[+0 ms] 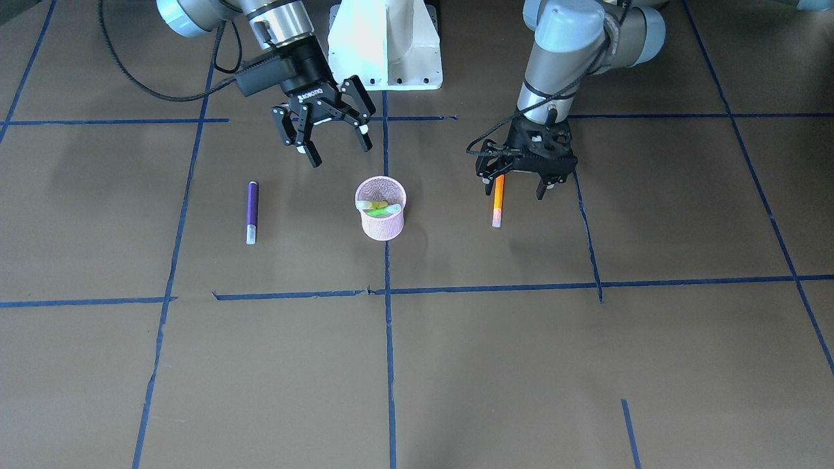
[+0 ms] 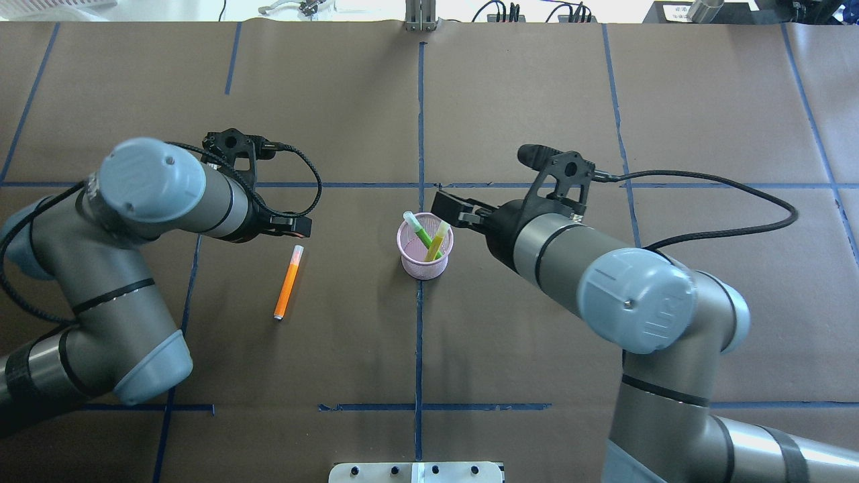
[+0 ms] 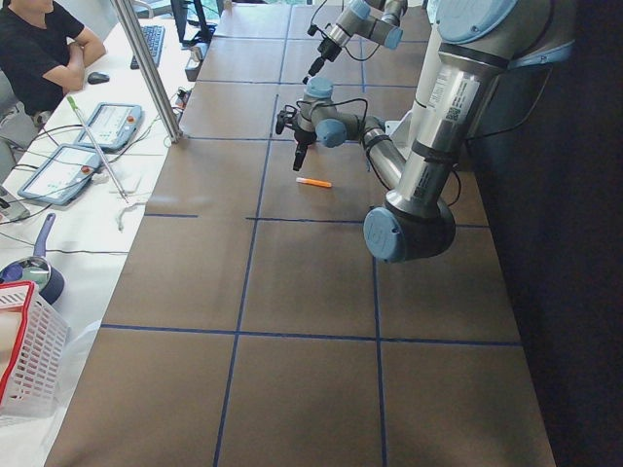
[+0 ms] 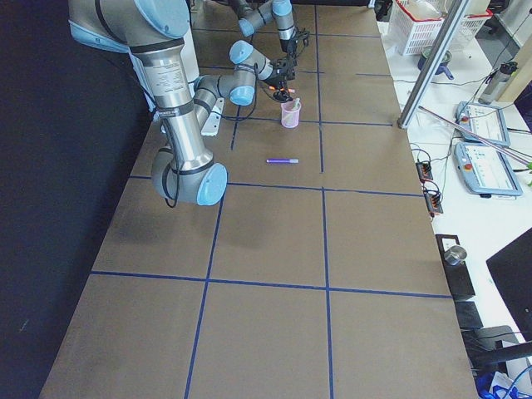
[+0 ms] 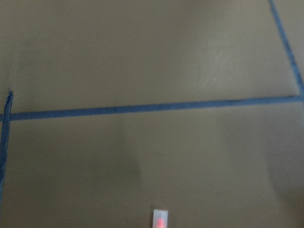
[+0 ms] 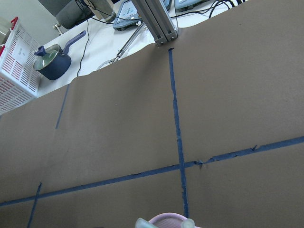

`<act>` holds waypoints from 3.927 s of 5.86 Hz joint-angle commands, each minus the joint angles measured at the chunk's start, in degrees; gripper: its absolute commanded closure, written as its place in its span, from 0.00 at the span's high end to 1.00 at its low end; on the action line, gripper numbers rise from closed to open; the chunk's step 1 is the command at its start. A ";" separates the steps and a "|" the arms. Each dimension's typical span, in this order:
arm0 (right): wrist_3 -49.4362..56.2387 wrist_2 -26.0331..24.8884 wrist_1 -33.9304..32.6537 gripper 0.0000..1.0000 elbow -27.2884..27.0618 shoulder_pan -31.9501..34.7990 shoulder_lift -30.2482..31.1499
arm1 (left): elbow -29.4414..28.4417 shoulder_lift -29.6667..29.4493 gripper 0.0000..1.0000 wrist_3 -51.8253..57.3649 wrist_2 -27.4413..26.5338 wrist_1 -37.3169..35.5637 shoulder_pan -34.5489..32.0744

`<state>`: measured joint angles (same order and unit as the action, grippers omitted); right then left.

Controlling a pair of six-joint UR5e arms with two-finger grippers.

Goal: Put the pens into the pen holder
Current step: 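Withdraw the right gripper while the left gripper moves over the orange highlighter, then lower the left gripper and grasp the orange highlighter, then lift the orange highlighter with the left gripper and drop it into the cup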

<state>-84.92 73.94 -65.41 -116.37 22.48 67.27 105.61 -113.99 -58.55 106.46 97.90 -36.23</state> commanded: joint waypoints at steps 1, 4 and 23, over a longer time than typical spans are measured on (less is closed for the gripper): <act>0.11 3.82 0.11 1.00 -7.60 0.46 8.88 | -7.40 -4.38 0.98 3.80 11.00 -2.26 -1.48; 0.02 4.28 0.11 1.00 -9.75 0.72 13.67 | -10.67 -6.77 1.00 4.06 11.93 -6.58 -0.87; -0.77 3.49 0.11 1.00 -11.95 0.63 16.30 | 5.20 -10.46 0.00 -4.86 -7.93 -0.03 2.55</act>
<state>-85.69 77.67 -65.30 -128.12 23.08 82.51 108.10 -123.55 -59.03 106.54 94.85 -34.91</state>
